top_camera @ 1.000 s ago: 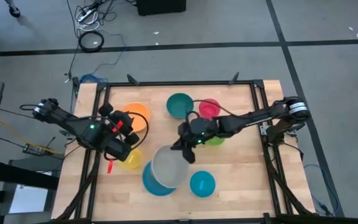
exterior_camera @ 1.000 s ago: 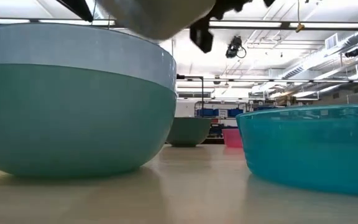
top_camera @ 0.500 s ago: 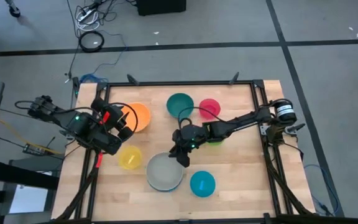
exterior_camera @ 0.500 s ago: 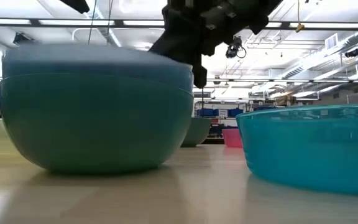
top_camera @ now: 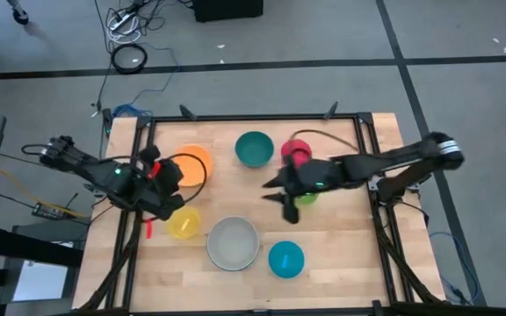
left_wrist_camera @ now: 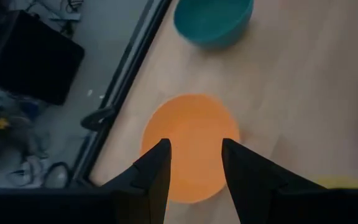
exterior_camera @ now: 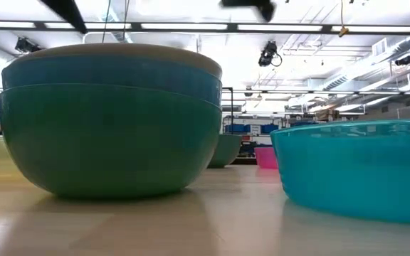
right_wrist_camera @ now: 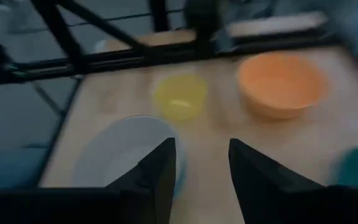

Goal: Nest bowls inside each other
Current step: Stack the orange bowl on top of the gray bowl

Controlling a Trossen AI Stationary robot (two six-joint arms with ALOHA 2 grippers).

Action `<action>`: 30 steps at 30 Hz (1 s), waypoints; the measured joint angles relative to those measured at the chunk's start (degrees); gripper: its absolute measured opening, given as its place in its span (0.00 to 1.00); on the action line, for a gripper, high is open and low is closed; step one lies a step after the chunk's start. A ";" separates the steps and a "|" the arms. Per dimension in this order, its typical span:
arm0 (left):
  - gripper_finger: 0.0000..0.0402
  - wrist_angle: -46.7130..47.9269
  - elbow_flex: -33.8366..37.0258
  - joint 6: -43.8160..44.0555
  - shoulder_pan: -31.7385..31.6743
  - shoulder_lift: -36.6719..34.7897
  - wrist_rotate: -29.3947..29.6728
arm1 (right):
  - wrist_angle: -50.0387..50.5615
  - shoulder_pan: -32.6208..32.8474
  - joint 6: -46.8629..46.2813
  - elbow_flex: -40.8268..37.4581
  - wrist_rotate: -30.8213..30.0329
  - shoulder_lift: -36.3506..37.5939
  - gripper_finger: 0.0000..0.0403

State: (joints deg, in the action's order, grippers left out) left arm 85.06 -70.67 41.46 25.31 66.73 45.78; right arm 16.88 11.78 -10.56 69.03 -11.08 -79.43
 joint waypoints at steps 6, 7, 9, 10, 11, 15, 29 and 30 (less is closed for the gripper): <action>0.38 -9.29 11.20 -18.08 -4.02 0.03 -4.73 | 7.82 8.78 3.21 0.03 -19.39 10.26 0.34; 0.38 -10.75 12.93 -21.28 -4.80 0.03 -6.07 | 8.88 10.12 3.00 0.03 -21.28 11.28 0.34; 0.38 -13.89 16.23 -26.57 -6.61 0.03 -8.25 | 10.92 12.31 1.69 0.03 -24.49 12.48 0.34; 0.38 -15.27 17.58 -28.83 -7.69 0.05 -9.34 | 11.89 13.15 0.91 0.03 -25.94 12.73 0.34; 0.38 -16.50 18.71 -30.74 -8.85 0.06 -10.45 | 12.68 13.80 0.18 0.03 -27.18 12.82 0.34; 0.38 -19.33 21.30 -37.01 -14.14 0.06 -16.70 | 15.15 14.81 -2.41 0.03 -29.20 11.83 0.34; 0.38 -21.57 23.06 -49.08 -30.69 0.03 -34.54 | 16.18 12.61 -3.14 0.03 -29.05 5.63 0.34; 0.38 -21.56 23.06 -49.71 -31.44 0.03 -34.61 | 16.31 12.51 -3.26 0.01 -28.82 5.49 0.34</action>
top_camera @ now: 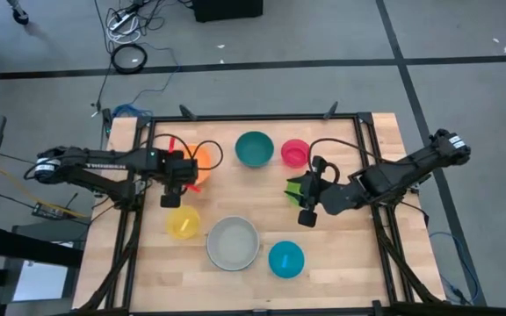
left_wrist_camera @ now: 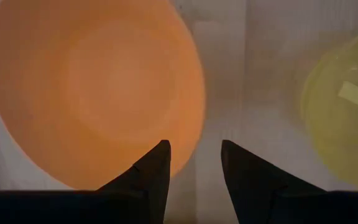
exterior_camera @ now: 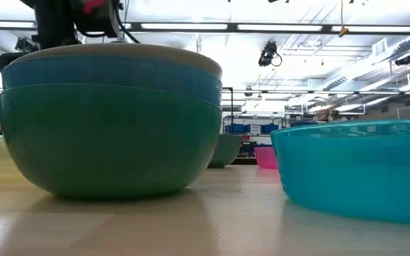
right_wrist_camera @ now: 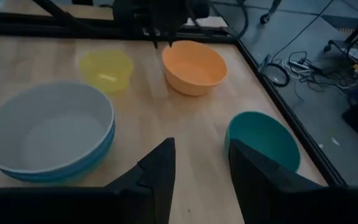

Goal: Nest bowls inside each other
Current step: Stack the orange bowl on top of the gray bowl

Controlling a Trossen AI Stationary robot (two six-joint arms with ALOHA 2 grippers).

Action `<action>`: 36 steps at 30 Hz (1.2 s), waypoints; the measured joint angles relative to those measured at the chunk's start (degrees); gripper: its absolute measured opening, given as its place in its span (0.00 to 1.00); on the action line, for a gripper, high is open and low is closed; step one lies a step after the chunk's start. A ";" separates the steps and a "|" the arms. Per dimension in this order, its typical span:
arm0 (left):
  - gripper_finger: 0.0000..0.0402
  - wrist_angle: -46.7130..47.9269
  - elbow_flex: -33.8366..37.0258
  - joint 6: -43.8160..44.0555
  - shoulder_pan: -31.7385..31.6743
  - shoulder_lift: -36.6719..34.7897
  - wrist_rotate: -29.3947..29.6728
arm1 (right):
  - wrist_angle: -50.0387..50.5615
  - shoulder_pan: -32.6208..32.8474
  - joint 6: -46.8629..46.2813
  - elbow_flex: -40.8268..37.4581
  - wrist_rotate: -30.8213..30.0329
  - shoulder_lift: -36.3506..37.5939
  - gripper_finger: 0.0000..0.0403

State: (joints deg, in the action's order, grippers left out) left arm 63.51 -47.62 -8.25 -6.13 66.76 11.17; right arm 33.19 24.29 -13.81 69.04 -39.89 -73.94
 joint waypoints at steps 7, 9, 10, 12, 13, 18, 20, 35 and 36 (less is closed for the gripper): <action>0.38 -2.76 -0.01 -2.97 -3.42 1.53 -3.89 | -0.02 -0.50 -1.05 -0.01 1.10 -0.02 0.34; 0.38 -3.36 -0.02 -3.44 -3.86 2.55 -4.69 | -0.01 -0.50 -1.08 -0.01 1.15 -0.02 0.34; 0.38 -3.35 -0.02 -3.48 -4.02 3.16 -5.09 | 0.03 -0.50 -1.10 -0.01 1.15 -0.02 0.34; 0.38 -3.56 -0.02 -3.64 -4.11 4.52 -5.90 | 0.14 -0.50 -1.46 -0.01 1.16 -0.02 0.33; 0.38 -3.54 -0.02 -3.87 -4.11 5.30 -5.91 | 0.20 -0.50 -1.54 -0.01 1.17 -0.02 0.33; 0.38 -5.88 0.22 -4.64 -4.81 8.53 -5.13 | 0.40 -0.50 -1.63 -0.03 1.24 -0.02 0.33; 0.38 -7.80 0.73 -4.66 -5.29 9.81 -5.04 | 0.55 -0.50 -1.89 -0.03 1.24 -0.02 0.33; 0.02 -9.45 -8.80 -3.67 -4.56 8.03 -4.32 | 2.01 -2.15 -2.52 -0.03 0.84 -0.02 0.33; 0.02 -9.77 -11.54 -2.40 -3.51 7.08 -5.55 | 2.36 -2.93 -2.71 -0.03 0.74 -0.02 0.32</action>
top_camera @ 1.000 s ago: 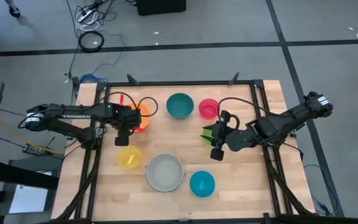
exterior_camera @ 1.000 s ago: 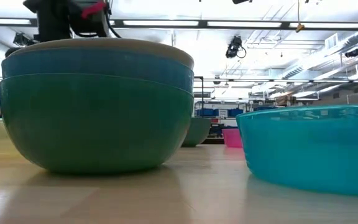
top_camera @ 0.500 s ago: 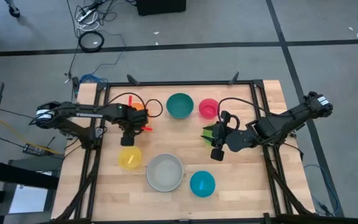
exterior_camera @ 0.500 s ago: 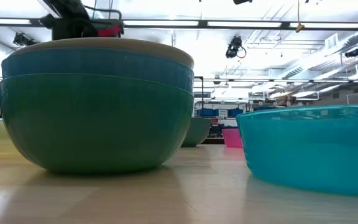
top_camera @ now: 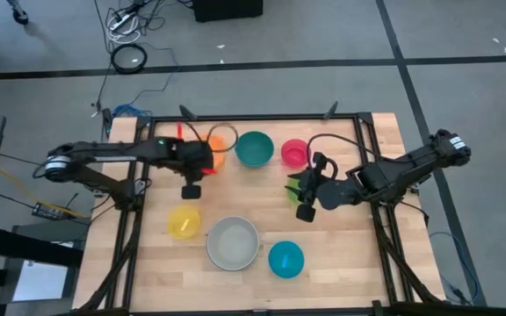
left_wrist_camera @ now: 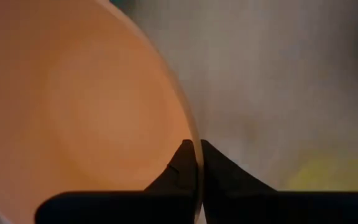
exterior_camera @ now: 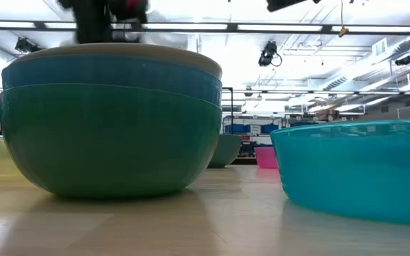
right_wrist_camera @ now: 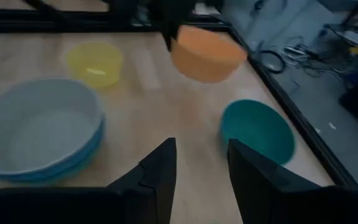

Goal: Nest bowls inside each other
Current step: Stack the orange bowl on top of the gray bowl

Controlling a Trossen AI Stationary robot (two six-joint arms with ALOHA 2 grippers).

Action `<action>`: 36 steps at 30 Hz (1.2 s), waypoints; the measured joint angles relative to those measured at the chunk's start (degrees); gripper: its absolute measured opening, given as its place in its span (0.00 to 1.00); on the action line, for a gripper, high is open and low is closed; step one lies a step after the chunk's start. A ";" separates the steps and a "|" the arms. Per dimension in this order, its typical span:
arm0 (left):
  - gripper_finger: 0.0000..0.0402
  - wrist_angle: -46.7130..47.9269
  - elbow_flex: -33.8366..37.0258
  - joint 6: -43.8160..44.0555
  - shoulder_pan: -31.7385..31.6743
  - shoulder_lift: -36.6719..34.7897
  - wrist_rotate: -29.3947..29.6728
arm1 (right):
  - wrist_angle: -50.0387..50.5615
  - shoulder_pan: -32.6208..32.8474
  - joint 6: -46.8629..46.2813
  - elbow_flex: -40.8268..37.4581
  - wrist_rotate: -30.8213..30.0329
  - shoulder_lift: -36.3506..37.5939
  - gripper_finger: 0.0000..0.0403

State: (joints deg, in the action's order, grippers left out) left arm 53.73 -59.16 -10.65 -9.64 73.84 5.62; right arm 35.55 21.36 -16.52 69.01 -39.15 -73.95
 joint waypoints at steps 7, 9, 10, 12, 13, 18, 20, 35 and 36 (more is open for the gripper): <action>0.02 -1.69 -15.09 10.64 19.18 0.49 -5.19 | 2.35 -5.35 -2.92 0.00 -0.03 0.00 0.30; 0.02 -1.97 -16.45 13.14 25.14 2.41 -5.29 | 2.46 -6.21 -2.49 0.00 0.16 0.02 0.30; 0.02 -1.76 -16.68 14.90 27.54 3.46 -5.26 | 2.47 -6.69 -1.98 0.00 0.31 0.00 0.30; 0.02 -1.64 -16.73 18.70 31.20 5.41 -5.15 | 2.45 -7.32 -1.50 0.00 0.39 0.02 0.30; 0.02 -1.75 -16.81 20.54 32.78 6.45 -5.10 | 2.48 -7.60 -1.40 0.00 0.41 0.02 0.30; 0.02 -6.17 -16.83 27.10 38.12 11.27 -6.36 | 2.45 -8.52 -1.29 0.00 1.92 0.01 0.30; 0.02 -7.04 -16.87 28.91 38.71 12.80 -6.33 | 2.44 -8.50 -0.90 0.00 2.39 0.02 0.30; 0.31 -10.66 -16.92 36.69 38.96 14.58 -6.84 | 2.27 -8.87 -1.26 0.00 6.15 0.02 0.30; 0.32 -10.64 -16.89 36.61 38.99 14.58 -7.21 | 2.23 -9.26 -1.25 0.00 6.14 0.00 0.30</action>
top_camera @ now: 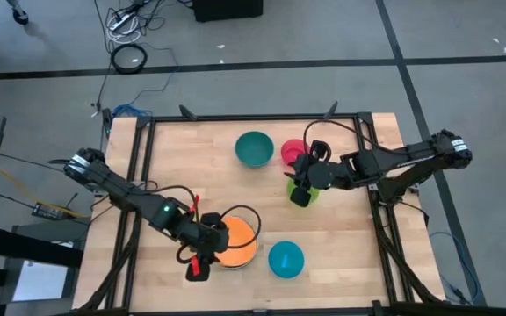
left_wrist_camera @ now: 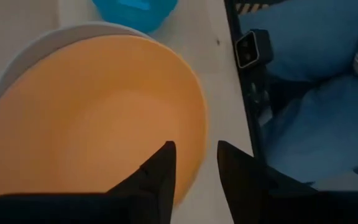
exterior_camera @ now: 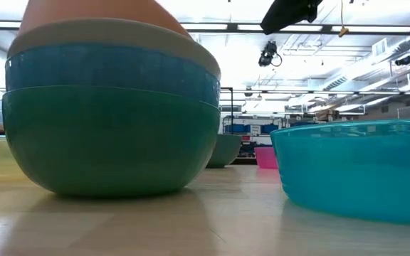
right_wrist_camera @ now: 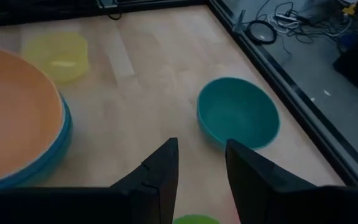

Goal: Nest bowls inside each other
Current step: Stack the orange bowl on top of the gray bowl

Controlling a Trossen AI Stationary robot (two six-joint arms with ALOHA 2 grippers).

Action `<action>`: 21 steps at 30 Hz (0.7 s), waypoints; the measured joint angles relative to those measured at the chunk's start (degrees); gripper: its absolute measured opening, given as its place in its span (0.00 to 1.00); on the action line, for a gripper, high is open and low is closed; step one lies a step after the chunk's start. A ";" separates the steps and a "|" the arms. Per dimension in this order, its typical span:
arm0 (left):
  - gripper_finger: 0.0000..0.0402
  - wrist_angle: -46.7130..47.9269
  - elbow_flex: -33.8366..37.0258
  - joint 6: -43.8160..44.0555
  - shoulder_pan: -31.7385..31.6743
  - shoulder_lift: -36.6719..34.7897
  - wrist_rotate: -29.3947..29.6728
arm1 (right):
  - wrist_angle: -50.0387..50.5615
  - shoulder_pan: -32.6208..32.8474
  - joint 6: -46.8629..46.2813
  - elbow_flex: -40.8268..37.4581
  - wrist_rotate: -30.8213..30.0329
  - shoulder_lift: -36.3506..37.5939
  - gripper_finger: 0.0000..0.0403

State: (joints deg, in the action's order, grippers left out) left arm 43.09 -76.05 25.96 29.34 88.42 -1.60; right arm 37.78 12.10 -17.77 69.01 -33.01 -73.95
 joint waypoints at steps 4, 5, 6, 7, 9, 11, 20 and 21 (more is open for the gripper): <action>0.32 -0.01 -0.01 -0.23 -0.04 0.00 -0.70 | -0.18 -2.36 1.00 0.00 0.13 0.02 0.30; 0.32 -0.02 -0.02 -0.20 -0.06 0.00 -0.92 | -0.58 -3.07 1.65 0.00 0.42 0.00 0.30; 0.32 0.00 -0.02 -0.16 -0.06 0.00 -1.21 | -1.23 -3.77 2.34 0.00 1.04 0.01 0.30; 0.32 0.00 -0.01 0.01 -0.04 0.00 -1.30 | -2.28 -4.47 2.93 0.00 2.02 0.00 0.30; 0.32 -0.08 0.09 0.16 -0.04 0.00 -1.28 | -4.36 -5.85 4.07 0.00 4.17 0.00 0.30; 0.32 -0.94 1.19 0.21 -0.04 0.10 -1.29 | -6.34 -6.80 5.09 0.00 6.20 0.01 0.30; 0.32 -10.65 7.72 3.89 -0.09 0.44 -6.14 | -6.99 -7.39 6.02 0.00 7.43 0.00 0.30; 0.32 -12.46 8.35 4.20 -0.09 0.42 -6.81 | -6.99 -7.35 6.02 0.00 7.43 0.00 0.30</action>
State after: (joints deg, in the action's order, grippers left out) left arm 30.63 -67.70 30.16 29.26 88.84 -8.40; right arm 30.79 4.75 -11.75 69.01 -25.58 -73.95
